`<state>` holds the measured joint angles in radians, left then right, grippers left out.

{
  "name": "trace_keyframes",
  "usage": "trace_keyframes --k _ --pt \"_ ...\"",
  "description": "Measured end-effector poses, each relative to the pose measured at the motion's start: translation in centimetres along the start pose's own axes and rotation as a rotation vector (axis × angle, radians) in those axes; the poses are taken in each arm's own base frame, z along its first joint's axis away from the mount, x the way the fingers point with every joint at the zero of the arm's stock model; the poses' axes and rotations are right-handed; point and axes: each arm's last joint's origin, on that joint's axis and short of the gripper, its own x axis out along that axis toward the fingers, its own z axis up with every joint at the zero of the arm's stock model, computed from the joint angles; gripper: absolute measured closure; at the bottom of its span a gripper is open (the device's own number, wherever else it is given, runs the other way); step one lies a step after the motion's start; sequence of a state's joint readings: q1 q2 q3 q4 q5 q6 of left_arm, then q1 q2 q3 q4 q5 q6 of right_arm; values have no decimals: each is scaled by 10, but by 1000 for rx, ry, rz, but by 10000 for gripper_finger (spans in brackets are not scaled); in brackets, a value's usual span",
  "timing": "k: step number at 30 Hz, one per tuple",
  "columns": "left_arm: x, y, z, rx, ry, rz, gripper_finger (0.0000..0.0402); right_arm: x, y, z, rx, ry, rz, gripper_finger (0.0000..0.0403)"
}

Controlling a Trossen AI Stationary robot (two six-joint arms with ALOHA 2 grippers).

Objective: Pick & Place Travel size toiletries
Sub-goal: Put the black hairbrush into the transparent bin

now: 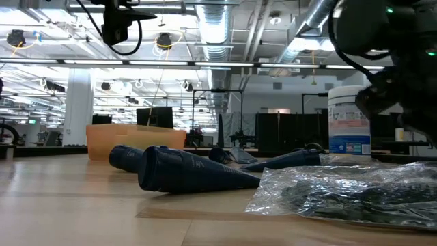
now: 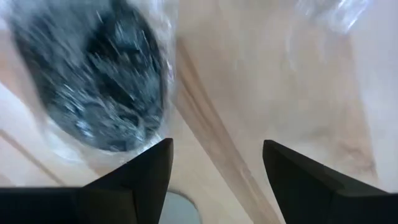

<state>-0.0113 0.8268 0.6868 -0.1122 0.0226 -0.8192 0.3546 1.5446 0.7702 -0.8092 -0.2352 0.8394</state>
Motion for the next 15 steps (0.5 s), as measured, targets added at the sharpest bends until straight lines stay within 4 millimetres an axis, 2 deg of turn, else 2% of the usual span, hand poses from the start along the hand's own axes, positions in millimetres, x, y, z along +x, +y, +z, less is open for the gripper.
trace_keyframes --k 8,15 --pt "0 -1 1 0 -9 -2 170 -13 3 20 86 -118 64 163" --pt "0 -1 1 1 -10 -4 170 -2 9 33 188 -178 89 163"
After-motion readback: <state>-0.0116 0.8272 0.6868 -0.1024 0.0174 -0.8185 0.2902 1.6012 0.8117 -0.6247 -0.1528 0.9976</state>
